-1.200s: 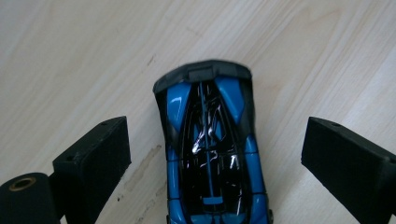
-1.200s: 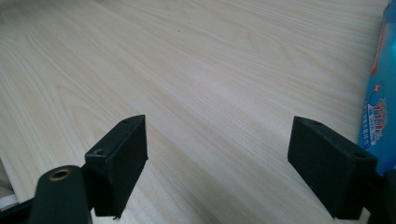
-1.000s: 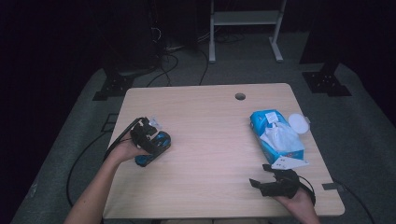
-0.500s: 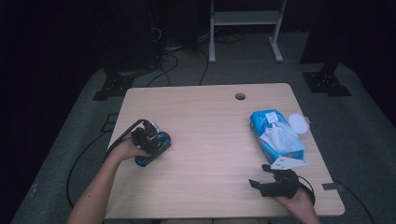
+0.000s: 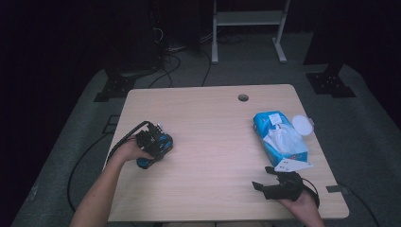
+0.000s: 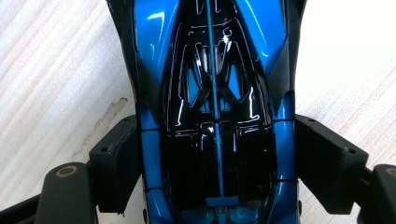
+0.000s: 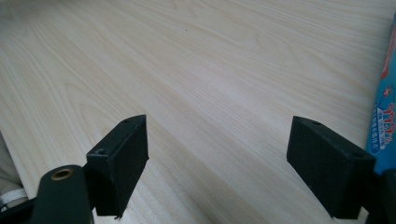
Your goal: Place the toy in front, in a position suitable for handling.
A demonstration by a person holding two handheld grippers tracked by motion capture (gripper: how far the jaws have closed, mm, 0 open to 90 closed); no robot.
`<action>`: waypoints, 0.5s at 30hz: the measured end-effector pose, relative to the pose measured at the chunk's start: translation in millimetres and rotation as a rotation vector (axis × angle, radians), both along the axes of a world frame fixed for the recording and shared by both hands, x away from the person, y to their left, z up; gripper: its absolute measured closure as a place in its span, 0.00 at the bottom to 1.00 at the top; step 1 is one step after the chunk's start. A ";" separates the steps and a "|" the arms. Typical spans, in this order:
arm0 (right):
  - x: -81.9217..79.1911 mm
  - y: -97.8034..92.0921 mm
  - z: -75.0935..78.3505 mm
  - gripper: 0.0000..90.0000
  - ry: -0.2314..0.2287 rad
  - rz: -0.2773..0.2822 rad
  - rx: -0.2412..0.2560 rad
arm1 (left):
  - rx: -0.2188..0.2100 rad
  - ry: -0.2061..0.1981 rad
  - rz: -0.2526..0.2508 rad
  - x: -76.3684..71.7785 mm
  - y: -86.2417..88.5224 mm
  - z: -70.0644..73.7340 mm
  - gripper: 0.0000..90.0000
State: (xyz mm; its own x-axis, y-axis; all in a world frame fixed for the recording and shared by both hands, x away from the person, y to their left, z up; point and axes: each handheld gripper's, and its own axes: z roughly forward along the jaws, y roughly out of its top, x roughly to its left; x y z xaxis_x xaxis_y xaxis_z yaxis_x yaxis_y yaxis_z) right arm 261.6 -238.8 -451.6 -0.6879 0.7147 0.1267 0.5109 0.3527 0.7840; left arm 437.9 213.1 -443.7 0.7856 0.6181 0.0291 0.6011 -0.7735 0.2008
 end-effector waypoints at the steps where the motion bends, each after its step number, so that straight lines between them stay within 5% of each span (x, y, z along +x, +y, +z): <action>1: -0.1 -0.1 0.2 0.22 0.001 -0.001 0.001 | -0.001 0.002 0.004 0.2 0.3 0.0 0.25; 15: 0.3 -2.9 1.0 0.22 -0.004 -0.012 0.014 | 0.078 0.016 -0.035 -0.1 -5.4 3.0 0.29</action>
State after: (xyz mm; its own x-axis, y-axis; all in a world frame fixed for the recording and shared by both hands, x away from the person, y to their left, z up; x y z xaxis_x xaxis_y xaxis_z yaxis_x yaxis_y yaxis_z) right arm 261.9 -241.7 -450.6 -0.6799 0.7209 0.1343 0.5119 0.3355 0.7908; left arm 437.8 207.7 -440.7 0.8072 0.5868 0.0637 0.5764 -0.8069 0.1295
